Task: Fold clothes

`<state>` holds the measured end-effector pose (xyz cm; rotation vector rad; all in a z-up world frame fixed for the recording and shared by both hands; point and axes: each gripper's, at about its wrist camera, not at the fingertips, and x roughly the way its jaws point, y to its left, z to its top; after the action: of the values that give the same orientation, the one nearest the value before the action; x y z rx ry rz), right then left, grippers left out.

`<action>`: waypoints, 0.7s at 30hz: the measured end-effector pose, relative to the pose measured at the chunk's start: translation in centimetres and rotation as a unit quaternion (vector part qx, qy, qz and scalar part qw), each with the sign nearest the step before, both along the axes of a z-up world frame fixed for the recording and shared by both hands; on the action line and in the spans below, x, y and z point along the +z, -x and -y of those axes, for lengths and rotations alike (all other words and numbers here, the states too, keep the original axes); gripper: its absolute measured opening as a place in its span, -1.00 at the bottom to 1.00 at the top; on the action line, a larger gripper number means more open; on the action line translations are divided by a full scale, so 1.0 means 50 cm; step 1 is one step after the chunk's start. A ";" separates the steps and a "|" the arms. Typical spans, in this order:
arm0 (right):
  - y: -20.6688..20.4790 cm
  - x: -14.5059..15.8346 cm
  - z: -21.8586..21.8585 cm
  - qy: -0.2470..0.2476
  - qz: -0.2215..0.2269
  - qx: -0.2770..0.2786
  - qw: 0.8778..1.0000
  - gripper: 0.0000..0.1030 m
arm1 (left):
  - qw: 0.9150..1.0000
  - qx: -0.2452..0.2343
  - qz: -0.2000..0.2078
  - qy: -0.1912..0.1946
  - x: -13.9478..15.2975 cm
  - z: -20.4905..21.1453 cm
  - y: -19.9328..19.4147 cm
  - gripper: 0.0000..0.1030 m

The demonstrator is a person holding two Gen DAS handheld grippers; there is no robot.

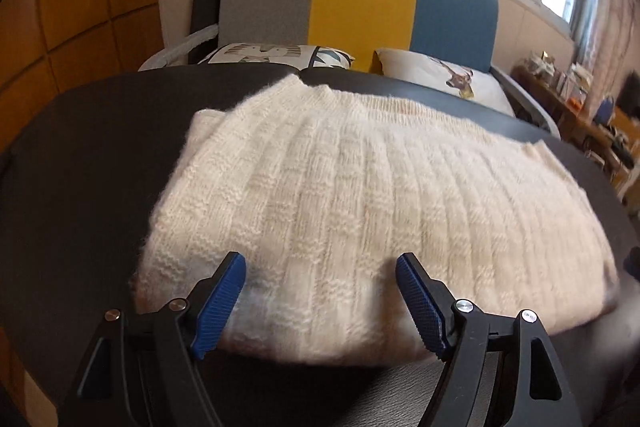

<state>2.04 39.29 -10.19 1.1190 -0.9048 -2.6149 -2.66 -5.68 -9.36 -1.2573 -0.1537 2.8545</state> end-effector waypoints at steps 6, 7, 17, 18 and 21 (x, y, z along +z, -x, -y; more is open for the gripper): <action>0.049 -0.074 -0.070 0.100 0.072 -0.008 0.992 0.21 | 1.000 -0.022 -0.013 0.002 0.018 -0.053 0.006 0.53; 0.054 -0.083 -0.075 0.114 0.071 -0.007 0.991 0.21 | 0.999 -0.029 -0.018 0.008 0.022 -0.063 0.009 0.53; 0.111 -0.093 0.007 0.129 0.033 0.049 0.990 0.21 | 0.999 -0.040 -0.025 0.017 0.013 -0.089 0.021 0.53; 0.115 -0.092 0.020 0.123 0.034 0.052 0.991 0.20 | 0.999 -0.038 -0.027 0.010 0.013 -0.089 0.017 0.53; 0.124 -0.106 0.046 0.128 0.052 0.049 0.989 -0.53 | 0.998 -0.033 -0.042 -0.019 0.018 -0.092 0.001 0.47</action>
<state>-4.15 36.98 -15.48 1.2047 -1.1371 -2.3016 -2.73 -1.09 -8.45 -1.1122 -0.1617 2.8272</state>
